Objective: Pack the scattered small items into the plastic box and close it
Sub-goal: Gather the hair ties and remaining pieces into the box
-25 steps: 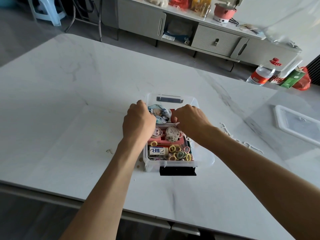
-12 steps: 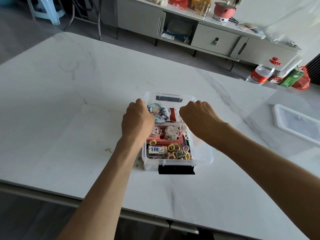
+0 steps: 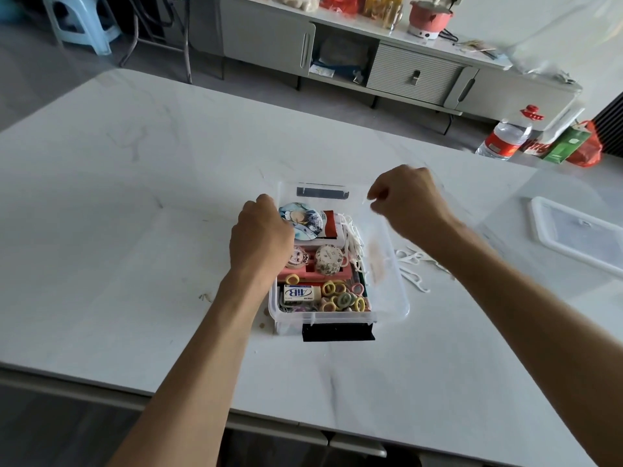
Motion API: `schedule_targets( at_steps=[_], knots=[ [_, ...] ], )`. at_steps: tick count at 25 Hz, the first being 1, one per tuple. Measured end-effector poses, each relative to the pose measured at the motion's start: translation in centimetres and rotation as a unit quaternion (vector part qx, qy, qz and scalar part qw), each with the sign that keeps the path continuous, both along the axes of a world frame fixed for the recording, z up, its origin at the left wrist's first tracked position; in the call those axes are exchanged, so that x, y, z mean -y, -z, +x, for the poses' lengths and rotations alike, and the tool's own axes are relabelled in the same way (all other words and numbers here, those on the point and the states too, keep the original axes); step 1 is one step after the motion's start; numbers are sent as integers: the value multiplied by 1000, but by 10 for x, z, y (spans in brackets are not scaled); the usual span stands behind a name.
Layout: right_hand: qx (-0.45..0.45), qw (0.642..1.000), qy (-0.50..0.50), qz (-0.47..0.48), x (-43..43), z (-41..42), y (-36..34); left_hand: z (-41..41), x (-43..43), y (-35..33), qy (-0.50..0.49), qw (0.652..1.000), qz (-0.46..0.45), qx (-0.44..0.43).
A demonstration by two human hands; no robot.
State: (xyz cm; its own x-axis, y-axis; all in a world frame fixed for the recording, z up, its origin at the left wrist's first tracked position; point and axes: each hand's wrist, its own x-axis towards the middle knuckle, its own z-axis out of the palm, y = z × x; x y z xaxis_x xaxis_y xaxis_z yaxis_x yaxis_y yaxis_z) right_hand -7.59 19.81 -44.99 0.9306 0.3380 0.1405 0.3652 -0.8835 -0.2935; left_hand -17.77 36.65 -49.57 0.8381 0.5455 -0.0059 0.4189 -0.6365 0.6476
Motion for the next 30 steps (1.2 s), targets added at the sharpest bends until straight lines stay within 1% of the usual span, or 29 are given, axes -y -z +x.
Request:
schedule_targets(
  at_steps=[1,2,3,4,6,7,10,11,15,16,18,22,24,26,28,30],
  knots=[
    [27,998,20,48,16,1,1,0,1,0,-2,1000,2,3],
    [30,994,45,92,35,0,7,0,2,-1,-5,1000,7,5],
    [12,992,67,110,55,-3,18,0,3,0,-8,1000,13,6],
    [-22,993,81,86,72,-10,33,-1,4,0,-12,1000,19,7],
    [-102,991,81,-16,95,-25,72,0,6,0,-18,999,28,9],
    [-108,991,76,-33,99,-30,88,1,7,1,-22,999,31,10],
    [-34,998,59,5,96,-28,108,2,6,4,-28,999,41,14],
    [-19,998,60,-13,96,-25,108,2,6,5,-26,998,48,13],
    [7,988,53,-142,90,-22,107,4,5,8,-29,998,59,15],
    [12,986,48,-159,90,-24,108,4,5,9,-29,998,59,15],
    [16,986,44,-158,94,-26,105,4,6,8,-30,998,58,18],
    [11,992,110,-58,111,-27,89,3,5,9,-26,998,58,16],
    [-8,990,143,-13,114,-27,81,4,6,9,-22,998,60,16],
    [-43,986,154,53,111,-27,75,4,6,8,-21,998,60,14],
    [-87,973,165,139,106,-28,65,3,7,8,-21,998,56,10],
    [-107,953,177,221,98,-32,51,4,7,8,-20,998,56,7]
  ],
)
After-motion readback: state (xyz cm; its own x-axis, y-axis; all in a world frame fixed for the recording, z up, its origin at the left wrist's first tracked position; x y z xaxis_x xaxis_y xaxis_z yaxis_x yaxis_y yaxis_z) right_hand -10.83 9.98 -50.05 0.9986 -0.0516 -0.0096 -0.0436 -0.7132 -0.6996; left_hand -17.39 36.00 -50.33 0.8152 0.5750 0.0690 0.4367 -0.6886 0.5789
